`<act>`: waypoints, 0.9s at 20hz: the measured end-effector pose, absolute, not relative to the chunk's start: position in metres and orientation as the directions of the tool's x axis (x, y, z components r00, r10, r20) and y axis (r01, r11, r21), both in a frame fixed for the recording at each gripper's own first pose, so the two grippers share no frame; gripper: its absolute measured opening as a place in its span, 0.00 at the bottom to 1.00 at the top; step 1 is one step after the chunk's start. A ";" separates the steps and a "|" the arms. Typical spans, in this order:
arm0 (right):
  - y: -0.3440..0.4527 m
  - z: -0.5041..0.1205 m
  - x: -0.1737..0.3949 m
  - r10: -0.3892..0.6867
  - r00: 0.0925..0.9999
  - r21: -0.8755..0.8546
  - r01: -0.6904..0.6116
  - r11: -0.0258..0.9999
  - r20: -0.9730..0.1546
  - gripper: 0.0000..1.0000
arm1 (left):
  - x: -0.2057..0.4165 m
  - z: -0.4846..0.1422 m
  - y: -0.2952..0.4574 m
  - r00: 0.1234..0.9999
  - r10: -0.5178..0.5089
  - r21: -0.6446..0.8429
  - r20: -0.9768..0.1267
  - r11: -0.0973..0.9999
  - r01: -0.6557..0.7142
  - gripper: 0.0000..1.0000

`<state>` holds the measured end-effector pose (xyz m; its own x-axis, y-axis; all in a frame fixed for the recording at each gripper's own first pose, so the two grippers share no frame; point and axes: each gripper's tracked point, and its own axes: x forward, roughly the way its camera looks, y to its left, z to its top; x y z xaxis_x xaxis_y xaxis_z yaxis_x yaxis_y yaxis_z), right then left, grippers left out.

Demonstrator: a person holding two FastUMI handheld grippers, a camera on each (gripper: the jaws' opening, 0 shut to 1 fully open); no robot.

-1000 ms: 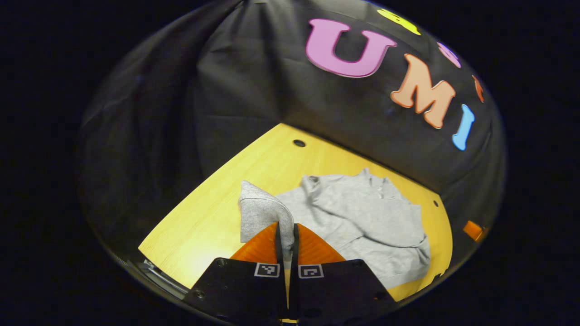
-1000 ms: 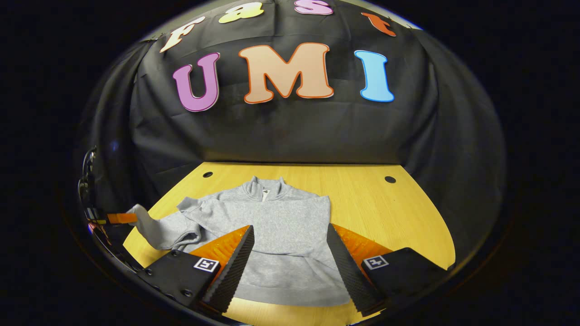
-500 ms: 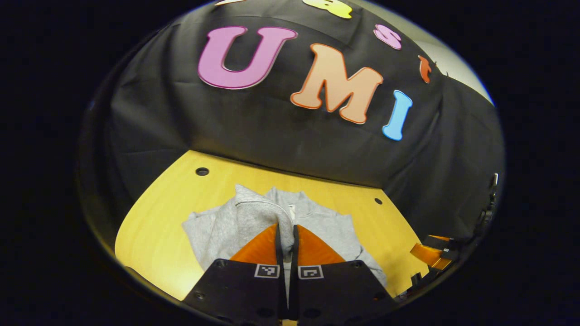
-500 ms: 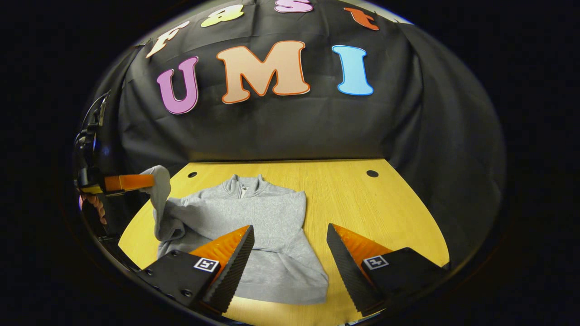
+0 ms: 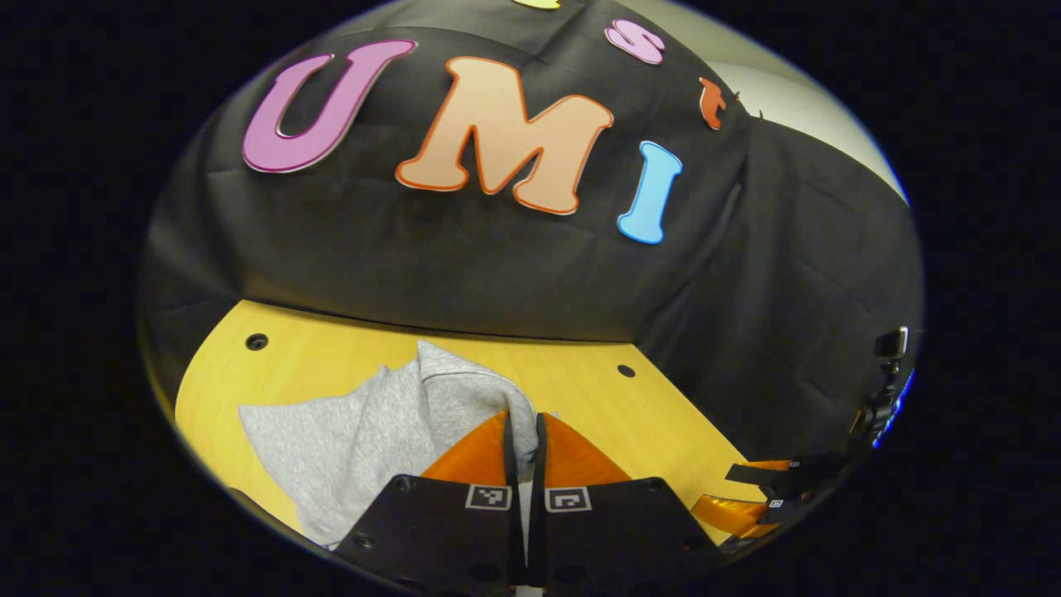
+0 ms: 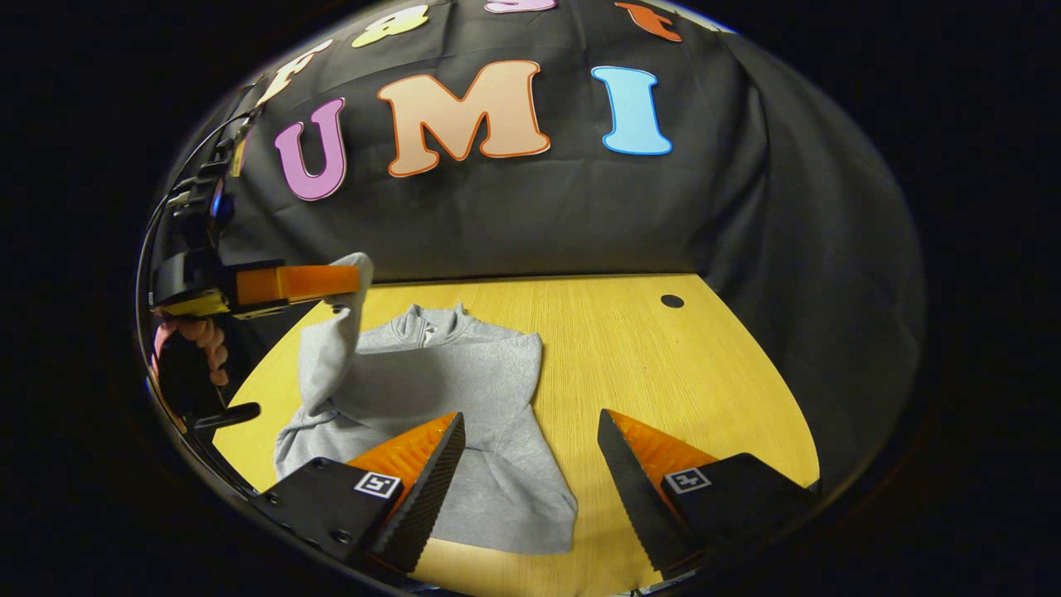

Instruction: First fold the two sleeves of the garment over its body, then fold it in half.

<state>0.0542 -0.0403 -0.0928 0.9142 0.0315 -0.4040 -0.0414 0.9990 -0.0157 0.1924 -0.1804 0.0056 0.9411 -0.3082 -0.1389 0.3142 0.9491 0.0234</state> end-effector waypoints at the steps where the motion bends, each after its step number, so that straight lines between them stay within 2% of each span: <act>1: -0.043 -0.093 0.056 0.031 0.914 -0.014 -0.040 0.999 -0.405 0.99 | 0.199 -0.003 -0.190 0.934 -0.322 0.026 -0.154 0.944 0.330 0.00; 7: -0.067 -0.095 0.058 0.012 0.908 -0.009 -0.017 1.000 -0.419 0.99 | 0.237 -0.045 -0.235 0.902 -0.355 0.130 -0.245 0.910 0.393 0.02; 8: -0.072 -0.097 0.057 0.007 0.905 -0.010 -0.012 1.000 -0.424 0.97 | 0.243 -0.052 -0.240 0.898 -0.358 0.134 -0.255 0.907 0.400 0.02; 16: -0.094 -0.108 0.054 -0.022 0.890 -0.006 0.022 1.000 -0.455 0.99 | 0.292 -0.102 -0.251 0.888 -0.329 0.117 -0.321 0.917 0.382 0.10; 18: -0.095 -0.111 0.053 -0.023 0.889 -0.007 0.023 1.000 -0.458 0.99 | 0.290 -0.107 -0.249 0.878 -0.345 0.071 -0.332 0.919 0.388 0.54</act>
